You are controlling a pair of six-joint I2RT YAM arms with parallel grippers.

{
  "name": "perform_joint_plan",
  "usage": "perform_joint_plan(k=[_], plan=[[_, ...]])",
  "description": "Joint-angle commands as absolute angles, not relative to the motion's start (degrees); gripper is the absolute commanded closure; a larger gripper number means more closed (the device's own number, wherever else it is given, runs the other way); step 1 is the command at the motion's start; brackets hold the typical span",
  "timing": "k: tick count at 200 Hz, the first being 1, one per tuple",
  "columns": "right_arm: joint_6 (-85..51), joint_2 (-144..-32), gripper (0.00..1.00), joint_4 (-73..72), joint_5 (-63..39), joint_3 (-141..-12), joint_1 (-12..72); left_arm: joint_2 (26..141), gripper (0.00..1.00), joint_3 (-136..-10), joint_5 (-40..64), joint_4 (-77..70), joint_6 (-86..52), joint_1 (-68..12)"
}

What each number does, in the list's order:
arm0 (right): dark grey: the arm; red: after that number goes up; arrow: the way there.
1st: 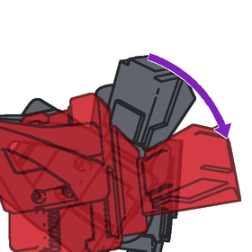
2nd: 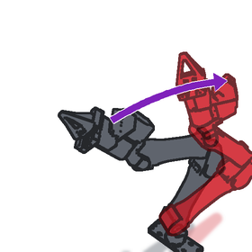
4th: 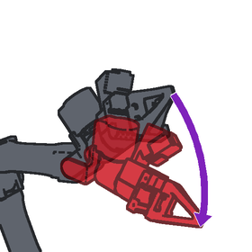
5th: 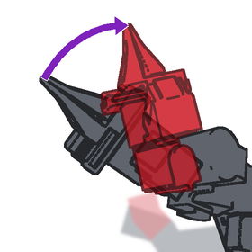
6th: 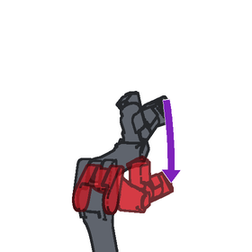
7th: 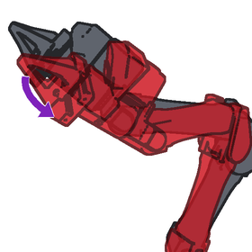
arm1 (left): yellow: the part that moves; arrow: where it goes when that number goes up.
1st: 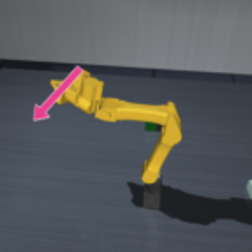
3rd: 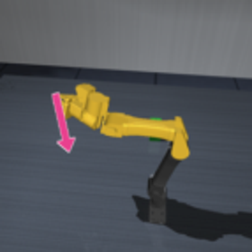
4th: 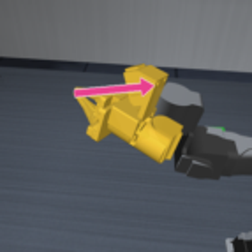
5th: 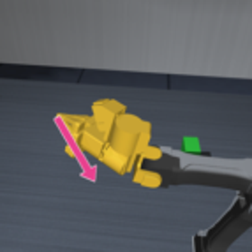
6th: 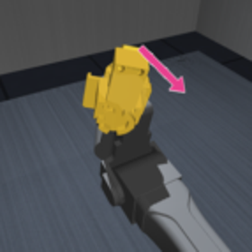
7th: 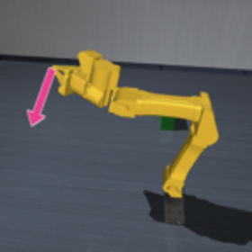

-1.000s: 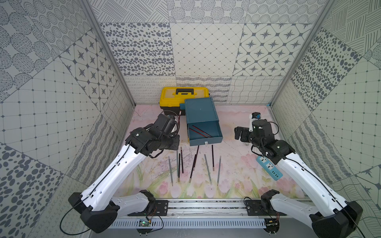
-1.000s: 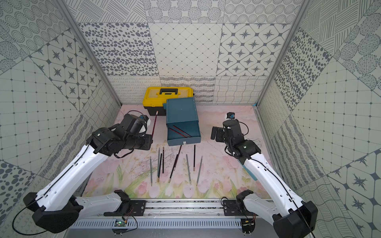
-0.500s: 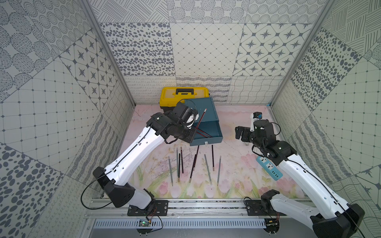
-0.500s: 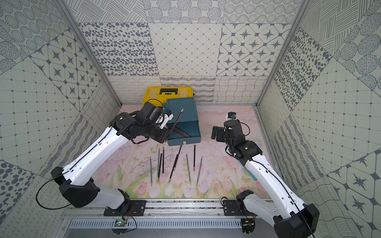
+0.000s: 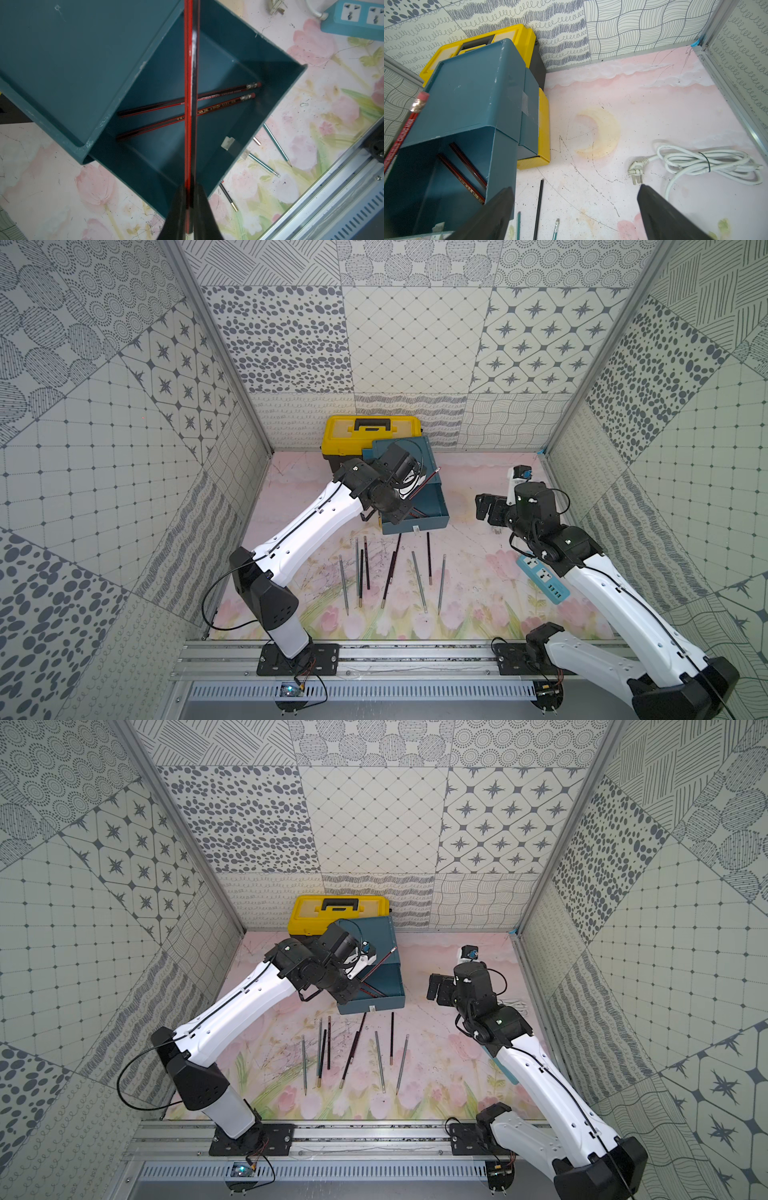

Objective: Please place the pencils in the drawer according to their color
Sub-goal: Place the pencil in the drawer.

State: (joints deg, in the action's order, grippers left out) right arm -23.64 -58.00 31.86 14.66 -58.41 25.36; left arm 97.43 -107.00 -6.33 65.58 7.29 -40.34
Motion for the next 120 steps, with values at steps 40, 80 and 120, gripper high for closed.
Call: perform_joint_plan(k=[40, 80, 120], plan=[[-24.3, -56.7, 0.01, 29.1, 14.9, -58.2, 25.3, 99.0, 1.00, -107.8, -8.5, 68.8, 14.6, -39.5], [-24.3, -56.6, 0.01, 29.1, 15.1, -58.2, 25.2, 99.5, 1.00, -107.6, -7.6, 70.0, 17.2, -39.1], [-24.4, -56.5, 0.01, 29.1, 15.4, -58.1, 25.3, 100.0, 1.00, -107.4, -7.3, 71.2, 18.9, -39.0]])
